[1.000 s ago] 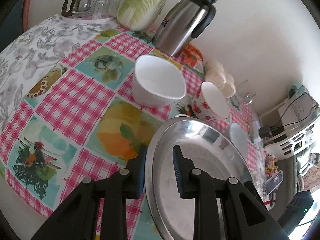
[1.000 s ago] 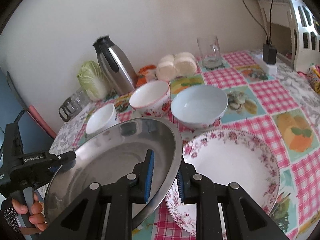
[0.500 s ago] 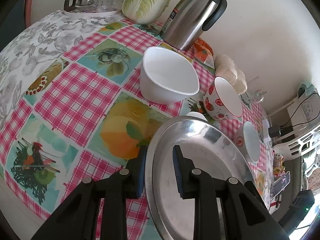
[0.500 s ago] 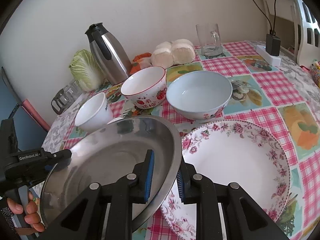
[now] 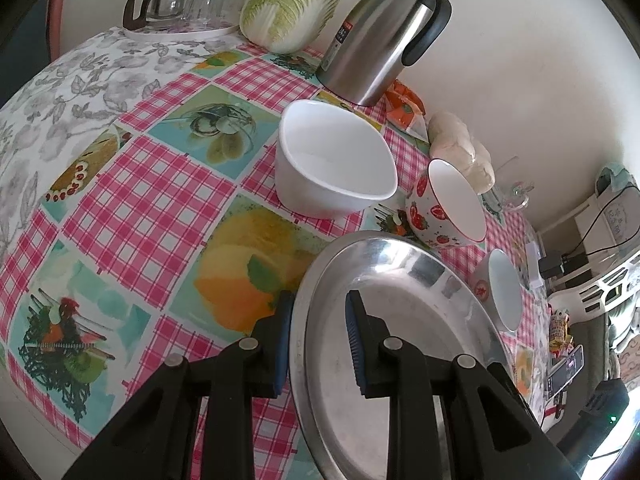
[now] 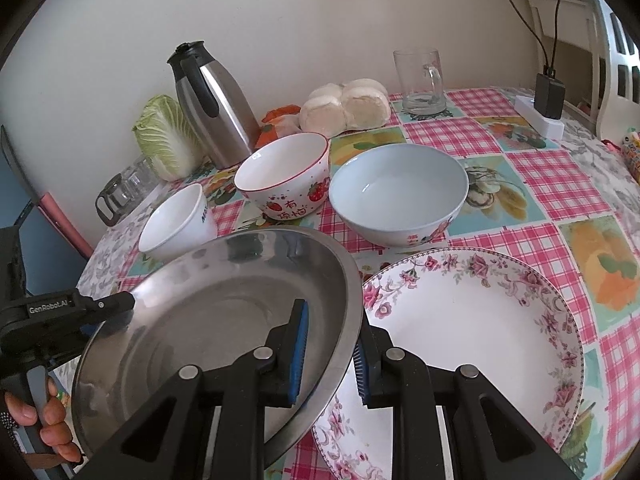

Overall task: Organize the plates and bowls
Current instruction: 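Carry the steel basin and lower it beside the white bowl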

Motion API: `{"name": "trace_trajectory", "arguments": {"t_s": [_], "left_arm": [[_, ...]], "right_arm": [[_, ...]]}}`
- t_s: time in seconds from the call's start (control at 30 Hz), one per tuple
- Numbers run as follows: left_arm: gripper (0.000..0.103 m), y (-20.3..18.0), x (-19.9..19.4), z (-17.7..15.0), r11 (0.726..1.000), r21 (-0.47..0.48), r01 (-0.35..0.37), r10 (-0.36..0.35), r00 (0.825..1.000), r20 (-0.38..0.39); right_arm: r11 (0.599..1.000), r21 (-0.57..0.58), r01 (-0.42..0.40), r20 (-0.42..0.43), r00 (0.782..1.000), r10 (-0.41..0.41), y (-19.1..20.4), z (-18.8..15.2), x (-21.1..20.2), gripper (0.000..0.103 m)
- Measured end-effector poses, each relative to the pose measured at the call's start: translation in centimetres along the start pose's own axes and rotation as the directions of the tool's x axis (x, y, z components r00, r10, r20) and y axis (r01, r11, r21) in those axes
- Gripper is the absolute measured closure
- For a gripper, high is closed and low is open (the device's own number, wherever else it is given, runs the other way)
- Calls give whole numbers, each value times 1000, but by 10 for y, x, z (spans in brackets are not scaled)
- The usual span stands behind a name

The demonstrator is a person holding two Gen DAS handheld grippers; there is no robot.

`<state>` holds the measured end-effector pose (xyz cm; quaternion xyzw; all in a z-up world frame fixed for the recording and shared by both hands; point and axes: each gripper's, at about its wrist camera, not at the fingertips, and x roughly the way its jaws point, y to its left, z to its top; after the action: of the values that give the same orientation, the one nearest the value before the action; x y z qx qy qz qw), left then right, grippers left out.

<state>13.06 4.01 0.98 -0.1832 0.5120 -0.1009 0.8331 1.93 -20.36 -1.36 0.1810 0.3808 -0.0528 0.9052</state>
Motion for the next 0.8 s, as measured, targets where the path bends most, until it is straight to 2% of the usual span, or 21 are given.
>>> {"name": "trace_trajectory", "arguments": {"t_s": [0.37, 0.7, 0.8], "left_arm": [[77, 0, 5, 1, 1000, 1, -13, 13, 1000, 8], [75, 1, 16, -1, 999, 0, -35, 35, 999, -20], [71, 1, 18, -2, 999, 2, -37, 37, 999, -26]], "right_arm": [[999, -36, 39, -1, 999, -39, 4, 0, 6, 79], [996, -56, 69, -30, 997, -71, 3, -2, 17, 79], [996, -58, 73, -31, 997, -75, 4, -2, 18, 79]]}}
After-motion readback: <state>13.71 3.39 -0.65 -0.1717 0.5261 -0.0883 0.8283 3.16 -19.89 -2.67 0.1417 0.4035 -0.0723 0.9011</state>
